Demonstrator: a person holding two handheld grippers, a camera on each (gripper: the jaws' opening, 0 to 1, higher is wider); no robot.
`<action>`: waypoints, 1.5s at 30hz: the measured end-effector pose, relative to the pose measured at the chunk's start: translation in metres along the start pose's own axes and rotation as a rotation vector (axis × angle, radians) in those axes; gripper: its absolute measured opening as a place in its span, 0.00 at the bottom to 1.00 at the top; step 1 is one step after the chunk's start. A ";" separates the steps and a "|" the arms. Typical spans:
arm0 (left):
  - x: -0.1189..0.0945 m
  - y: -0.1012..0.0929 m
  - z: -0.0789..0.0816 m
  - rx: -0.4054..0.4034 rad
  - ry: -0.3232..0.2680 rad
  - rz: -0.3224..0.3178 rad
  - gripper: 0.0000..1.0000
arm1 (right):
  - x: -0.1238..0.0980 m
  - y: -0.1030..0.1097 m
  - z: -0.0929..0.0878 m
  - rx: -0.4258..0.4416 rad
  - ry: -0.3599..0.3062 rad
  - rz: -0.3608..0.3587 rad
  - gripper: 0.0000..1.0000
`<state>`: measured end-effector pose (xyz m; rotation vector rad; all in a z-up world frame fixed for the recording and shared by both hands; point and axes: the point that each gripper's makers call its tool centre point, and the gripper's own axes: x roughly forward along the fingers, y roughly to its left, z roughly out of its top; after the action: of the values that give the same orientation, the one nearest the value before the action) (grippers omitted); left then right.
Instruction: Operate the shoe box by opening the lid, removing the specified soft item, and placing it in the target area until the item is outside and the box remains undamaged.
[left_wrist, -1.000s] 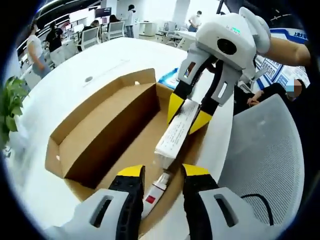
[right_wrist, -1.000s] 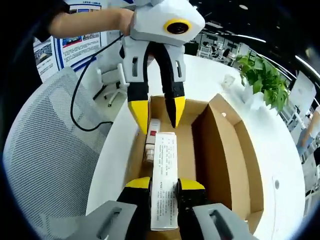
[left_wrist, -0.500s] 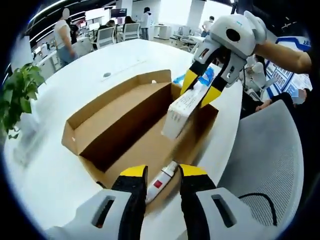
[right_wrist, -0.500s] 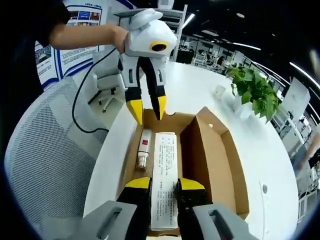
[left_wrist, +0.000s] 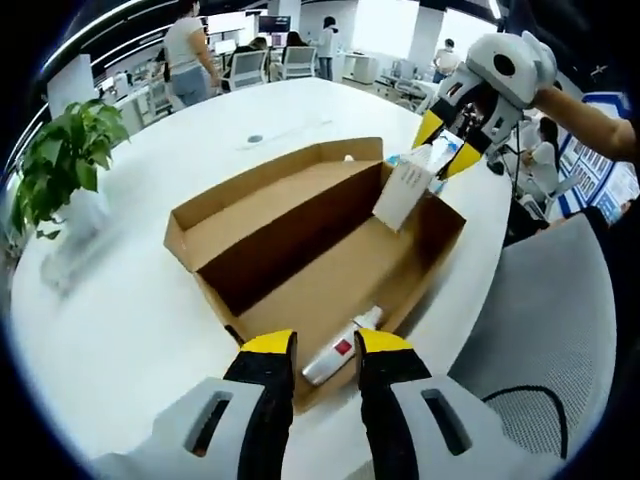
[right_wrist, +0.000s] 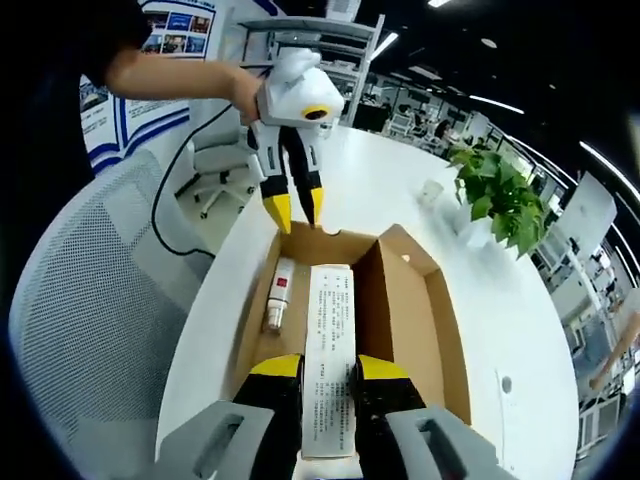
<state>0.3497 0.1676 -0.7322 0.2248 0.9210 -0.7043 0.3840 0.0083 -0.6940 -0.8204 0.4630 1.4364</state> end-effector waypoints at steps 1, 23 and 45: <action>-0.001 0.001 -0.001 -0.005 -0.002 0.003 0.23 | -0.001 -0.001 0.000 -0.001 0.000 -0.003 0.15; -0.010 0.017 -0.022 -0.053 -0.028 0.145 0.23 | -0.040 -0.030 -0.023 -0.017 0.022 -0.081 0.15; -0.005 0.028 -0.051 -0.234 -0.021 0.242 0.13 | -0.084 -0.059 -0.072 -0.006 0.070 -0.146 0.15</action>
<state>0.3327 0.2147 -0.7616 0.1180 0.9289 -0.3718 0.4456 -0.0977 -0.6678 -0.8929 0.4426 1.2779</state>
